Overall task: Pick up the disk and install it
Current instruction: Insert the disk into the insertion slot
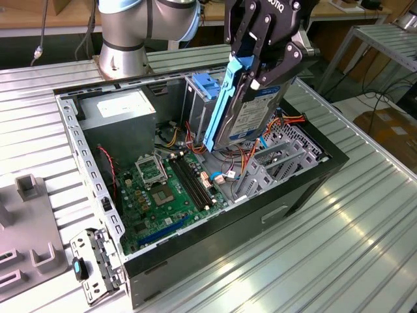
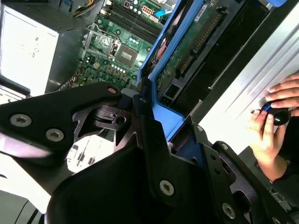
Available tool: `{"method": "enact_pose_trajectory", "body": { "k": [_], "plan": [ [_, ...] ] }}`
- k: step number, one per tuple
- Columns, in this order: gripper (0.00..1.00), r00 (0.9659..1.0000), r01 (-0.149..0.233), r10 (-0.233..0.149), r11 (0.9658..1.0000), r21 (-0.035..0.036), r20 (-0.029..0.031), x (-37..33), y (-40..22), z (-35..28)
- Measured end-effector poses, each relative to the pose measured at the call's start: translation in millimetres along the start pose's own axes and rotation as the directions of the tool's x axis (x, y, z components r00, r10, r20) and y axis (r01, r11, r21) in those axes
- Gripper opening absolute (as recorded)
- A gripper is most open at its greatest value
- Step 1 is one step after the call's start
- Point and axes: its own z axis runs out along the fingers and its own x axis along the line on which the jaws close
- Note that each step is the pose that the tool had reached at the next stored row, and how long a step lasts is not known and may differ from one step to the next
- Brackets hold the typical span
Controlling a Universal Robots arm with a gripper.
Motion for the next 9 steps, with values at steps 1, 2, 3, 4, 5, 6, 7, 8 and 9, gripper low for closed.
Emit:
{"method": "enact_pose_trajectory", "body": {
  "k": [1,2,3,4,5,6,7,8,9],
  "plan": [
    [0.37,1.0000,0.000,0.000,1.0000,0.0000,-0.0001,0.0,0.0,0.0],
    [0.37,1.0000,0.000,0.000,1.0000,-0.0001,0.0000,0.0,0.0,0.0],
    [0.37,1.0000,0.000,0.000,1.0000,-0.0001,0.0000,0.0,0.0,0.0],
    [0.37,1.0000,0.000,0.000,1.0000,0.0000,0.0001,0.1,0.0,0.0],
    [0.37,1.0000,0.000,0.000,1.0000,0.0000,0.0000,0.1,0.0,0.0],
    [0.37,1.0000,0.000,0.000,1.0000,0.0000,0.0000,0.1,0.0,0.0],
    [0.37,1.0000,0.000,0.000,1.0000,0.0000,0.0003,0.2,0.0,0.0],
    [0.37,1.0000,0.000,0.000,1.0000,0.0000,0.0003,0.4,0.0,0.0],
    [0.37,1.0000,0.000,0.000,1.0000,-0.0001,0.0003,0.8,0.0,0.0]
  ]
}}
